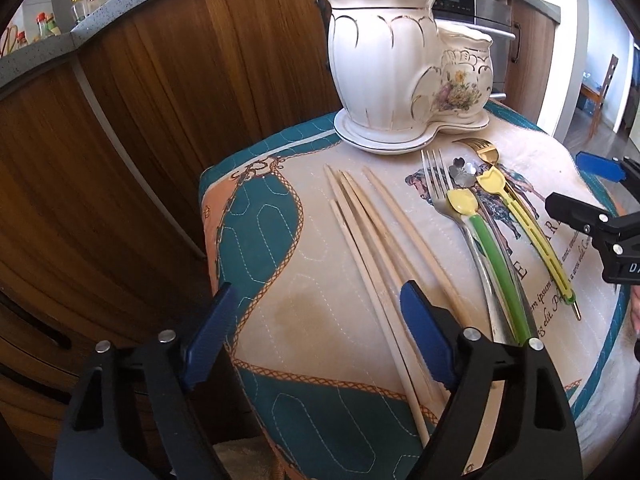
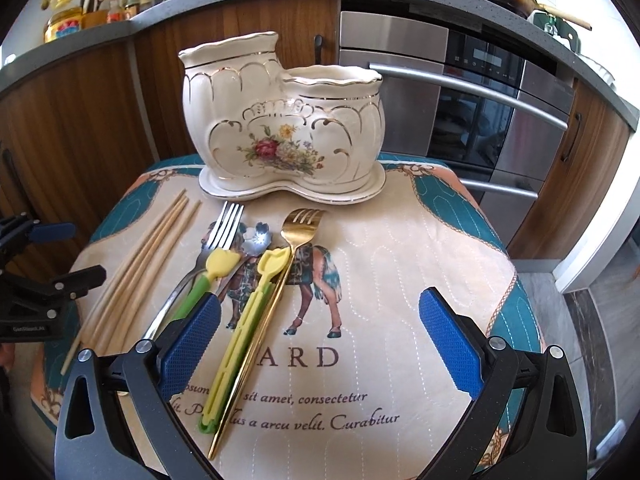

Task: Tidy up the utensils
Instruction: 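Lower the left tool onto a chopstick while the right tool grasps the gold fork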

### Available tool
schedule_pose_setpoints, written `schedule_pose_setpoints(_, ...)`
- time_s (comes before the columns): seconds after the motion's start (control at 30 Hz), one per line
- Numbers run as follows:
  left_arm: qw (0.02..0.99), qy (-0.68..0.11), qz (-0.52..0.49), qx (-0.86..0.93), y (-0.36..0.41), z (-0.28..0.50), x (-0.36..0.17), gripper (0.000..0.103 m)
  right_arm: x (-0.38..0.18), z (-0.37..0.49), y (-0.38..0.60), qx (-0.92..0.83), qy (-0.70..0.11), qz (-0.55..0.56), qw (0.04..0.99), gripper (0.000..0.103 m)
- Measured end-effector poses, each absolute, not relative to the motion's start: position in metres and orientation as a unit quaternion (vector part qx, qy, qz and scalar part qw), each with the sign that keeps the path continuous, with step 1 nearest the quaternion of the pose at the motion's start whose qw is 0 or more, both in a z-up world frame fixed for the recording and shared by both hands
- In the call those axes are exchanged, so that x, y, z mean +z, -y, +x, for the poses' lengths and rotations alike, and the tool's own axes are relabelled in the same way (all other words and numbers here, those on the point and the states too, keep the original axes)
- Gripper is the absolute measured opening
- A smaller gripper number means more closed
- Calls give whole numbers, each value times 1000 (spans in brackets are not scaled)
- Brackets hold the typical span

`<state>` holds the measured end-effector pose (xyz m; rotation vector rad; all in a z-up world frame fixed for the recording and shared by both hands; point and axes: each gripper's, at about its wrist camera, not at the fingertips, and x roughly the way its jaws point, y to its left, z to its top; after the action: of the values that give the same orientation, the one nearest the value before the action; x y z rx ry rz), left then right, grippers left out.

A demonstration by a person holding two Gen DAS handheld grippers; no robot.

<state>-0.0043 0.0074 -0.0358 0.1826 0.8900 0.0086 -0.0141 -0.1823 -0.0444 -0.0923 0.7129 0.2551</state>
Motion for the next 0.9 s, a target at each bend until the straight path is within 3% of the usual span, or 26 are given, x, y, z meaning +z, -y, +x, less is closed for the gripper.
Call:
schedule_pose_setpoints(0.13, 888, -450, 91, 3, -5, -2, -43, 62, -46, -14, 180, 124, -348, -50, 928, 99)
schedule_pose_setpoints(0.43, 885, -457, 85, 1, -5, 14, -47, 59, -49, -13, 178, 122, -350, -60, 927, 99)
schedule_pose_setpoints(0.57, 874, -481, 72, -15, -7, 17, -47, 44, -51, -12, 178, 119, -351, -66, 926, 97)
schedule_pose_setpoints(0.7, 866, -494, 74, -28, -7, 15, -47, 39, -51, -10, 182, 114, -353, -62, 926, 95)
schedule_pose_setpoints(0.8, 857, -508, 85, -35, -2, 22, -46, 34, -52, -6, 182, 126, -366, -44, 921, 88)
schedule_pose_setpoints(0.9, 850, -517, 80, -56, -1, 28, -45, 21, -57, -1, 182, 130, -386, -30, 913, 76)
